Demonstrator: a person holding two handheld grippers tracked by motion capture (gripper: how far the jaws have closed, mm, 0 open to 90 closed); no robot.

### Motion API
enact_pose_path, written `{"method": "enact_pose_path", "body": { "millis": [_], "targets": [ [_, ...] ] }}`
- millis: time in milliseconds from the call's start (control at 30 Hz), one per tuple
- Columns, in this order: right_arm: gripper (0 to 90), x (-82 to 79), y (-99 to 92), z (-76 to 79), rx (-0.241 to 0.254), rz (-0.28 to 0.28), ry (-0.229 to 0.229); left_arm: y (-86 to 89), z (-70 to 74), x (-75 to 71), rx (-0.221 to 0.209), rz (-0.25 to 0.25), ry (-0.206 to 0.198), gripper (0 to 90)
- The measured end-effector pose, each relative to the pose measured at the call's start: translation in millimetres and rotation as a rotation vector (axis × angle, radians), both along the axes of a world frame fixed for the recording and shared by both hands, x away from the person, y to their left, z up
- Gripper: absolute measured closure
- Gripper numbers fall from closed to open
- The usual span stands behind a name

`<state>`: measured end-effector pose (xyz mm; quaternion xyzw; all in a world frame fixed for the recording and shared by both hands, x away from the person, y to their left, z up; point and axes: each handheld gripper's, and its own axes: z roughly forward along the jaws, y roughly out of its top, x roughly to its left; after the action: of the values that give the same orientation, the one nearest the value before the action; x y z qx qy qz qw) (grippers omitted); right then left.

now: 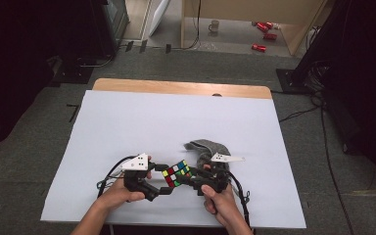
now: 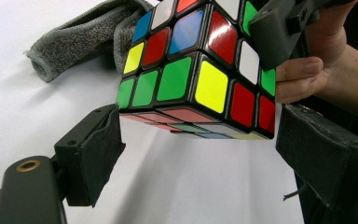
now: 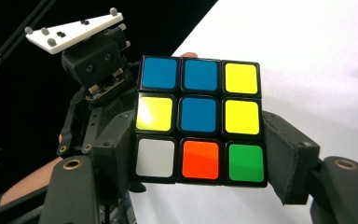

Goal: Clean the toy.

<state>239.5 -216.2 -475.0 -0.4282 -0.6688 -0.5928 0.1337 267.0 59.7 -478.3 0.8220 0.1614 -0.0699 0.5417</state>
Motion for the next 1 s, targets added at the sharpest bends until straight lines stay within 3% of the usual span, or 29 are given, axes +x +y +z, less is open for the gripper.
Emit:
{"method": "enact_pose_path", "body": {
  "millis": [33, 433, 700, 1000],
  "targets": [
    [34.5, -1.0, 0.3, 1.0, -0.008, 0.005, -0.027, 0.3, 0.2, -0.1, -0.003, -0.001, 0.002, 15.1],
    [34.4, -7.5, 1.1, 5.5, -0.027, 0.052, -0.153, 3.9, 2.6, 0.5, -0.034, -0.022, 0.011, 15.6],
    [34.4, -9.2, 0.1, 5.4, -0.024, 0.081, -0.195, 6.4, 2.9, 0.3, -0.051, -0.05, 0.021, 17.5],
    [34.5, -9.5, -0.9, 5.5, -0.018, 0.083, -0.202, 5.7, 1.4, -0.4, -0.036, -0.068, 0.016, 19.9]
  ]
}}
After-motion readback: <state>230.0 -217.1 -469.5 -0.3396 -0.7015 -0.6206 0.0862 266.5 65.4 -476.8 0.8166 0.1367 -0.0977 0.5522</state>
